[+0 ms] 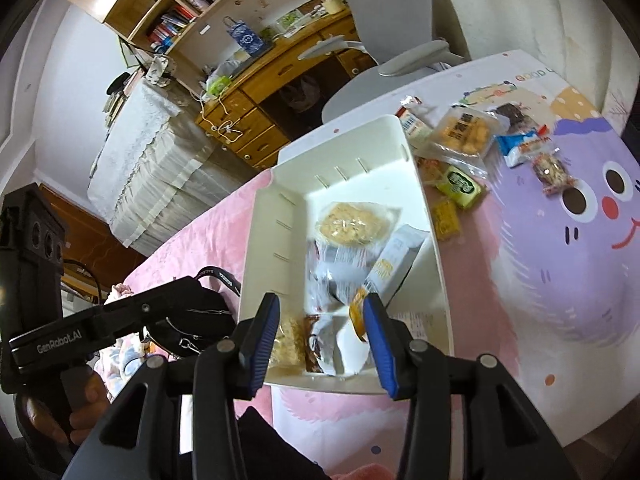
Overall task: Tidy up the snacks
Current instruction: 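Open both tools to drop the packets into the white tray, then move left tool toward blue-white packet while right approaches clear nut bag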
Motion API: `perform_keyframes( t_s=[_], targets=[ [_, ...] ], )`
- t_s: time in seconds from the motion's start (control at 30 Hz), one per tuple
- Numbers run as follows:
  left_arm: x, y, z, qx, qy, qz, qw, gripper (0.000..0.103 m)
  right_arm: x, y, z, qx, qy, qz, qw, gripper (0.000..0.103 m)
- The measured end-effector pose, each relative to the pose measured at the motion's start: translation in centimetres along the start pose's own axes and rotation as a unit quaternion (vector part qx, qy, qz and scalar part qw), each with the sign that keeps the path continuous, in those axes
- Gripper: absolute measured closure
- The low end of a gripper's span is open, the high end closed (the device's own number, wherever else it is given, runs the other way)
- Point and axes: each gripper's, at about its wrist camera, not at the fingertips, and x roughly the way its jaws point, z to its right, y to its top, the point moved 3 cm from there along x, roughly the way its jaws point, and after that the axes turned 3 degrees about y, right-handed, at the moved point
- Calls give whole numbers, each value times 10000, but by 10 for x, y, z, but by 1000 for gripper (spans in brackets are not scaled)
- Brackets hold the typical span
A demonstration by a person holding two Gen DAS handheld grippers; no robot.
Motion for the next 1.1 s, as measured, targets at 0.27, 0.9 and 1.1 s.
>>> perform_keyframes(
  t_s=[0.27, 0.9, 1.1],
  targets=[
    [13, -6, 19, 323, -115, -158, 9993, 35, -7, -15, 12, 7, -333, -9, 9994, 59],
    [58, -2, 112, 1407, -71, -643, 9879, 34, -31, -49, 79, -511, -1377, -94, 9891, 59],
    [78, 13, 142, 1697, 82, -745, 9826, 34, -34, -33, 104, -694, -1476, 110, 9865, 52]
  ],
)
